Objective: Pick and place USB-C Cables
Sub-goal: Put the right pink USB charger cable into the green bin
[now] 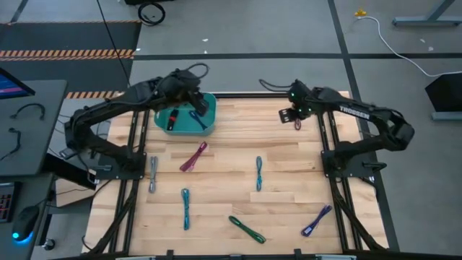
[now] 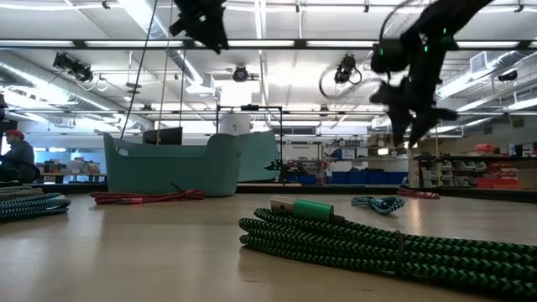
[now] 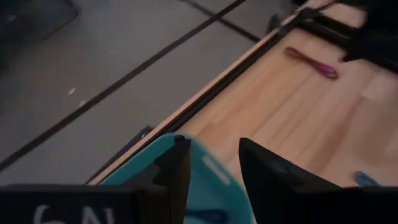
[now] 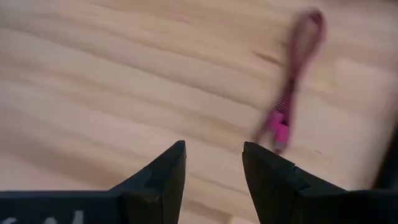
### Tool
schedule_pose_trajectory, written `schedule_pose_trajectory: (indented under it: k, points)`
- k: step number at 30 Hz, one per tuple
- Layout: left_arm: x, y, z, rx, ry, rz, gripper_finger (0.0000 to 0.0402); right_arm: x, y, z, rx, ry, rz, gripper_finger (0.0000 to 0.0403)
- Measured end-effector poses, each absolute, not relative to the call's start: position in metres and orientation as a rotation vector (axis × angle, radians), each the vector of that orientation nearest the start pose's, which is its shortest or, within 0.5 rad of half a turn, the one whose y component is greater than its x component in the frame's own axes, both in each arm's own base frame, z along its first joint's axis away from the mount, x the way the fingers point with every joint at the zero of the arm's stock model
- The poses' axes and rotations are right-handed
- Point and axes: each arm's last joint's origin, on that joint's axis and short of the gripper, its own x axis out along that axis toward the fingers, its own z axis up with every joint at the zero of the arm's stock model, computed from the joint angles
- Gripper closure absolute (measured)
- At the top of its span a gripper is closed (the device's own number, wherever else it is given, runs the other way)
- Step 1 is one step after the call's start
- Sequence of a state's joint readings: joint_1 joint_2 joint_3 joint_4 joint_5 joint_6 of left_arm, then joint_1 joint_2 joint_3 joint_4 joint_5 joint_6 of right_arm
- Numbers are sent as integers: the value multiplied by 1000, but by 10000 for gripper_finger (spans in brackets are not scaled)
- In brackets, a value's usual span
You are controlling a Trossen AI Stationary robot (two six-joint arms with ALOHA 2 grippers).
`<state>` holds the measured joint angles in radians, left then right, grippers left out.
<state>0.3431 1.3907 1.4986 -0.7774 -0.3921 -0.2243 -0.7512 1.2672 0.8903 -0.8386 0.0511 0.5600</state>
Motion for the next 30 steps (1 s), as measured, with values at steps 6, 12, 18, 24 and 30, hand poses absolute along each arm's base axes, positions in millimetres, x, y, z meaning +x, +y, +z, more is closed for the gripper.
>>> schedule_pose_trajectory:
  k: [6,12,18,24,30]
  points:
    - [291,90,381,-106,612,659,260,149,-191,198,982,1022,-1188,213]
    - [303,83,374,-113,617,573,268,148,-215,167,1029,1062,-1244,194]
    - [303,82,375,-113,615,569,280,154,-218,152,975,1156,-1276,227]
    - [303,82,374,-112,616,572,285,162,-214,140,885,1256,-1299,321]
    - [302,82,375,-109,619,580,285,169,-208,132,780,1348,-1274,390]
